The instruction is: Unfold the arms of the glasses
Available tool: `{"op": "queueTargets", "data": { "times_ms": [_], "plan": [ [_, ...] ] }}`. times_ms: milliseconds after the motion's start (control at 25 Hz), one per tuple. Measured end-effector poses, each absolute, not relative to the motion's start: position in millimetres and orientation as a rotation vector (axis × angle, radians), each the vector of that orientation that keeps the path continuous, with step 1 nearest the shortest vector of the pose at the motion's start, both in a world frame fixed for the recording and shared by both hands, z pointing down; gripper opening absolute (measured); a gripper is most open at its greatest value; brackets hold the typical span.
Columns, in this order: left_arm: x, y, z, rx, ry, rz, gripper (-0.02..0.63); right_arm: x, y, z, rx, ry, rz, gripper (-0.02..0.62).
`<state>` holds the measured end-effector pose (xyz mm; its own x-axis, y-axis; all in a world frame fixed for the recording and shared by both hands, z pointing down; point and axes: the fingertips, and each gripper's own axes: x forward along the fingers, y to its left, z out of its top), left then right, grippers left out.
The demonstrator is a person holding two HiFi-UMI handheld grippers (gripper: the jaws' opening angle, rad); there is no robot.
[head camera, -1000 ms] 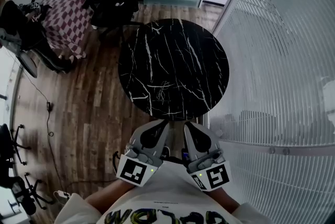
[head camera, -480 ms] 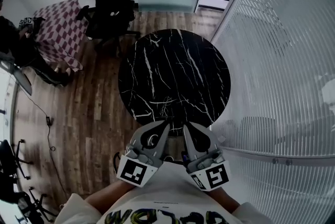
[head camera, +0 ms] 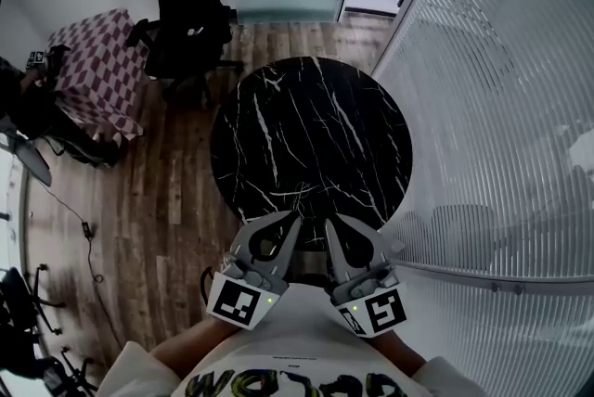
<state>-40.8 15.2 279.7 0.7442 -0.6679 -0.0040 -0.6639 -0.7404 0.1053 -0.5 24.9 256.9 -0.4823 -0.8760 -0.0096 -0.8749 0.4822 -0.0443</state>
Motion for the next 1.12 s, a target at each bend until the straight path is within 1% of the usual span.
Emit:
{"op": "queueTargets", "data": {
  "times_ms": [400, 720, 1120],
  "plan": [
    [-46, 0, 287, 2.815, -1.109, -0.026, 0.000, 1, 8, 263, -1.590, 2.675, -0.097, 0.000],
    [-29, -9, 292, 2.798, -1.104, -0.012, 0.000, 12, -3, 270, -1.573, 2.707, -0.124, 0.000],
    [-22, -25, 317, 2.774, -1.103, 0.061, 0.000, 26, -23, 304, -1.566, 2.791, -0.173, 0.002]
  ]
}}
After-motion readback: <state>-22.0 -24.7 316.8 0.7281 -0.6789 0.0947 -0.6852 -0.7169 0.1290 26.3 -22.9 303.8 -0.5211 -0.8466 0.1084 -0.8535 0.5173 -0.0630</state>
